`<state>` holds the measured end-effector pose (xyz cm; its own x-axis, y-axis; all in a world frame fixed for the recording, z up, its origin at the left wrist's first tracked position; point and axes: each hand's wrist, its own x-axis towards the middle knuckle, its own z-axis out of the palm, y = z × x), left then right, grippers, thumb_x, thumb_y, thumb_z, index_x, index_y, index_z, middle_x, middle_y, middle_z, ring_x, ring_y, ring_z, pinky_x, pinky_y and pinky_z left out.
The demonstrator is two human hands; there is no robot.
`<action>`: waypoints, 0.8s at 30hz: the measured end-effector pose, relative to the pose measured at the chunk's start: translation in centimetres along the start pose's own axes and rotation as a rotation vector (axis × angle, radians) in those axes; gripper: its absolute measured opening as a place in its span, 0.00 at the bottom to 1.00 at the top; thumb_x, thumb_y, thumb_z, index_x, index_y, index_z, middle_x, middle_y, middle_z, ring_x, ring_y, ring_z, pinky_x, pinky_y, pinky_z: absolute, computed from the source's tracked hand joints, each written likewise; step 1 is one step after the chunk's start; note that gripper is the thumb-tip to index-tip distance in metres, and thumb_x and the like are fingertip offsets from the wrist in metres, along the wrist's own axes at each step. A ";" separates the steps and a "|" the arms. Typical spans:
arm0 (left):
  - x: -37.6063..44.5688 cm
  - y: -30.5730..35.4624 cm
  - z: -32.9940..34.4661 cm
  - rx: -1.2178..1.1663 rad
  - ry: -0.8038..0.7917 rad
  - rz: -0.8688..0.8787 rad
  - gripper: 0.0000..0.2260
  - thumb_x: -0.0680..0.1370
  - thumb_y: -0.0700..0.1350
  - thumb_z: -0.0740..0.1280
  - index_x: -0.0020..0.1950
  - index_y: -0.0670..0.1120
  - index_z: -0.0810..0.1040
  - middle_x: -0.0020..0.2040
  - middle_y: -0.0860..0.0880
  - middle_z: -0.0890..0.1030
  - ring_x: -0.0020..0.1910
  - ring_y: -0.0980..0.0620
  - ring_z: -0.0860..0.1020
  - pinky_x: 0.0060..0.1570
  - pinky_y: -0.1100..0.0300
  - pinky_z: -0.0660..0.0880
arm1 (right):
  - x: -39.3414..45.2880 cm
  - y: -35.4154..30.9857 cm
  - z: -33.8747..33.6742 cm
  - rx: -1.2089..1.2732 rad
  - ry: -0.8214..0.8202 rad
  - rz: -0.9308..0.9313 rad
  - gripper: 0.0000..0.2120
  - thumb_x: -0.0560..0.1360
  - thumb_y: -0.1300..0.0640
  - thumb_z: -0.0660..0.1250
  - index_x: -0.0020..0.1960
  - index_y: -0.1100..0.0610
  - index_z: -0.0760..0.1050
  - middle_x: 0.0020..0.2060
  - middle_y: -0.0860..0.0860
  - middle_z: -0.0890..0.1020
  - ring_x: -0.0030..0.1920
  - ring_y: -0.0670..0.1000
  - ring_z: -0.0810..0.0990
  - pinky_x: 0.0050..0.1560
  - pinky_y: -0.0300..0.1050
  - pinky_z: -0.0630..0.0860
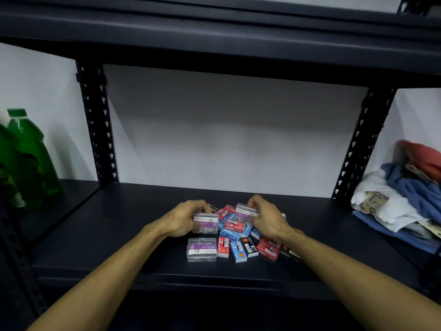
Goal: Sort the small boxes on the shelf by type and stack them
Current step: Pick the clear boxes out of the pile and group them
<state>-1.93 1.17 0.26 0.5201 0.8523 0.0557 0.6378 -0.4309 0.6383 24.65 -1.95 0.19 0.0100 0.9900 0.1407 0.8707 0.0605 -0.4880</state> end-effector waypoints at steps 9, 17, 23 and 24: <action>-1.1 -1.8 -4.6 -0.049 0.119 -0.046 0.17 0.74 0.33 0.71 0.54 0.53 0.76 0.49 0.50 0.82 0.45 0.53 0.82 0.41 0.62 0.78 | 0.5 -4.4 0.2 0.047 -0.016 -0.101 0.13 0.77 0.60 0.68 0.55 0.49 0.67 0.53 0.48 0.79 0.43 0.46 0.82 0.38 0.41 0.82; -3.4 -5.3 -7.8 -0.035 0.193 -0.082 0.18 0.71 0.31 0.72 0.51 0.52 0.77 0.46 0.47 0.84 0.42 0.52 0.82 0.43 0.55 0.80 | 1.2 -9.6 3.3 0.097 -0.048 -0.242 0.14 0.76 0.62 0.69 0.55 0.49 0.68 0.56 0.49 0.80 0.51 0.47 0.79 0.48 0.41 0.79; -4.5 -7.8 -9.6 -0.058 0.234 -0.134 0.16 0.72 0.31 0.72 0.52 0.49 0.77 0.48 0.47 0.84 0.44 0.50 0.83 0.44 0.58 0.81 | 2.6 -12.5 5.2 0.093 -0.086 -0.295 0.14 0.76 0.62 0.69 0.56 0.50 0.68 0.56 0.49 0.80 0.51 0.48 0.80 0.51 0.47 0.81; -4.6 -8.3 -10.0 -0.058 0.238 -0.141 0.16 0.72 0.31 0.72 0.52 0.50 0.77 0.48 0.47 0.84 0.45 0.49 0.83 0.45 0.57 0.81 | 2.9 -13.0 5.5 0.091 -0.086 -0.300 0.14 0.76 0.62 0.69 0.56 0.50 0.68 0.56 0.49 0.80 0.51 0.48 0.80 0.51 0.47 0.81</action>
<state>-15.26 3.77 2.38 0.2759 0.9513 0.1373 0.6572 -0.2909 0.6953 10.70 0.82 2.21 -0.2854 0.9331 0.2187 0.7807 0.3588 -0.5117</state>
